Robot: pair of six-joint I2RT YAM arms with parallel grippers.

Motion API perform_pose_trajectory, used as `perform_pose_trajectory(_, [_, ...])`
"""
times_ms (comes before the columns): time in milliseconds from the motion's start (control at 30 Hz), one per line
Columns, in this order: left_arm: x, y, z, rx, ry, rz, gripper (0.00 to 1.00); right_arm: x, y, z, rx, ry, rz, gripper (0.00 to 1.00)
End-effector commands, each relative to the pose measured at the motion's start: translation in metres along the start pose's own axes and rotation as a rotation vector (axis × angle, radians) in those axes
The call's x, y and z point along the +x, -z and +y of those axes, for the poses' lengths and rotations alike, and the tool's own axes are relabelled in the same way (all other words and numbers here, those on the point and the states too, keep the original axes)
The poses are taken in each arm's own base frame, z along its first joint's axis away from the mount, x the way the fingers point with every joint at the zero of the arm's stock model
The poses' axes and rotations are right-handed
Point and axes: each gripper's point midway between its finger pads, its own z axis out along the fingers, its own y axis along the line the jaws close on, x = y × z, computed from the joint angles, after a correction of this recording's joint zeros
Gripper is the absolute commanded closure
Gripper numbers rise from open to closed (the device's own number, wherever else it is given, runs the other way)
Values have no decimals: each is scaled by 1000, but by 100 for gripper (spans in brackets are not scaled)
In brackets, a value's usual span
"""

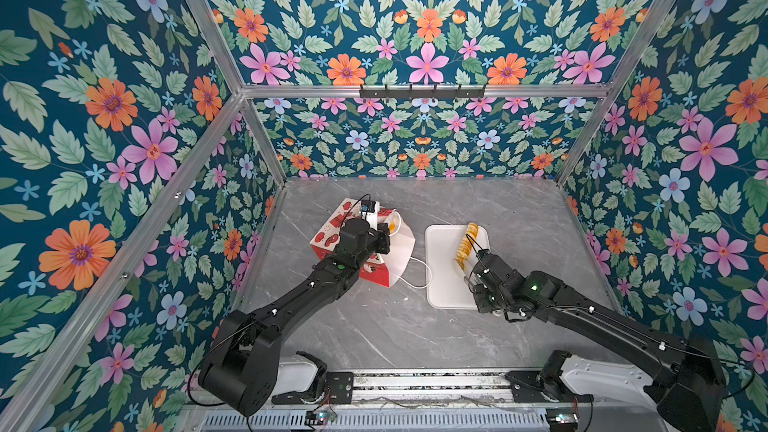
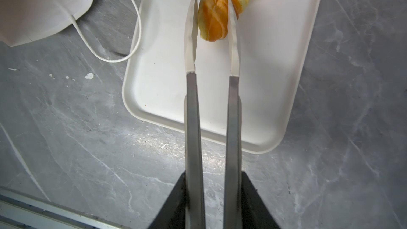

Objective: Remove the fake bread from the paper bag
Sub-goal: 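Lower the long striped bread onto the tray and open the tongs, then lift the open tongs off the tray and move them back toward the bag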

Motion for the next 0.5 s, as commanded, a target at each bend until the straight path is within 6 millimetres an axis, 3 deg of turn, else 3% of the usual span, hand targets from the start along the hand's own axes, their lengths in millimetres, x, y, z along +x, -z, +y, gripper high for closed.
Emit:
perform_pose_trajectory(0, [-7,-1,-5,23,11,-22,100,-13,2,14,-66,-11,-51,62])
perform_pose_trajectory(300, [-4,-3,-5,24,16,-17,100,-29,3,27,-113,19,-94,57])
perform_pose_trajectory(467, [-4,-1,-3,17,17,-20,100,-58,13,32,-126,23,-205,58])
